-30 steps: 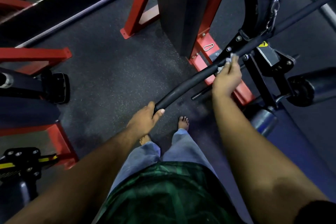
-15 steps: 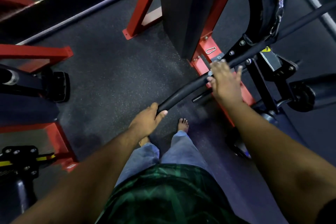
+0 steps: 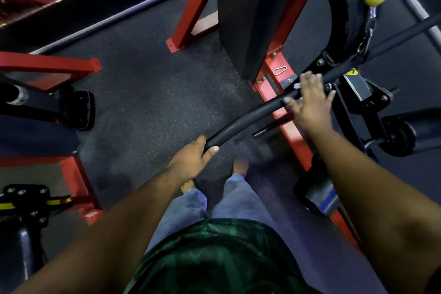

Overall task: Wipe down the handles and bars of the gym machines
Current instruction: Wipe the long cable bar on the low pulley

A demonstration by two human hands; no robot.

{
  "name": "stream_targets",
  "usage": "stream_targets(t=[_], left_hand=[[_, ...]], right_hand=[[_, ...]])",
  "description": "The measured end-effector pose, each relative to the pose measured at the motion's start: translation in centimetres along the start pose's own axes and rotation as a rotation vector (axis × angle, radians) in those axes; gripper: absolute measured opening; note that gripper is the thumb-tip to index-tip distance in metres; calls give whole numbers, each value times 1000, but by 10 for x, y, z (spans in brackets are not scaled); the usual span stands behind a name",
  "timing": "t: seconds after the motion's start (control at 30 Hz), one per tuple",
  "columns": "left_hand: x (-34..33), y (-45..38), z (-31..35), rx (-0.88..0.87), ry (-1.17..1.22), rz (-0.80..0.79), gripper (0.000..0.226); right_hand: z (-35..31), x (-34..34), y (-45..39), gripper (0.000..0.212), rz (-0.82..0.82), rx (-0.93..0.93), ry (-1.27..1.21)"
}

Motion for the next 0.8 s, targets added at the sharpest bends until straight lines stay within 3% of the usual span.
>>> stream_targets(t=[0.07, 0.17, 0.3, 0.37, 0.47, 0.6, 0.7, 0.8], left_hand=[[-1, -1, -1, 18, 10, 13, 38], [-2, -2, -6, 36, 24, 19, 44], [0, -6, -7, 50, 34, -3, 51], [0, -7, -6, 48, 23, -2, 46], [-2, -5, -4, 52, 10, 6, 40], [-3, -2, -1, 56, 21, 35, 41], [-4, -1, -2, 62, 30, 38, 39], [-2, 2, -5, 67, 44, 48, 37]], right_hand=[[30, 12, -8, 104, 50, -103, -109], [4, 0, -5, 110, 93, -97, -220], [-83, -42, 31, 95, 7, 149, -216], [-89, -44, 34, 93, -11, 243, -161], [-30, -26, 12, 98, 63, 93, -105], [43, 6, -18, 108, 222, -174, -277], [23, 1, -11, 104, 265, -249, -313], [-55, -29, 21, 91, 140, -67, -205]])
Point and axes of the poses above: each hand's wrist, its own y-axis away from the middle knuckle, its own x-axis out of the back of the hand, z = x × y, the point moved 9 cm from there along -y, towards the middle knuckle, and after that the axes turned 15 degrees about x, right-handed, at the moved point
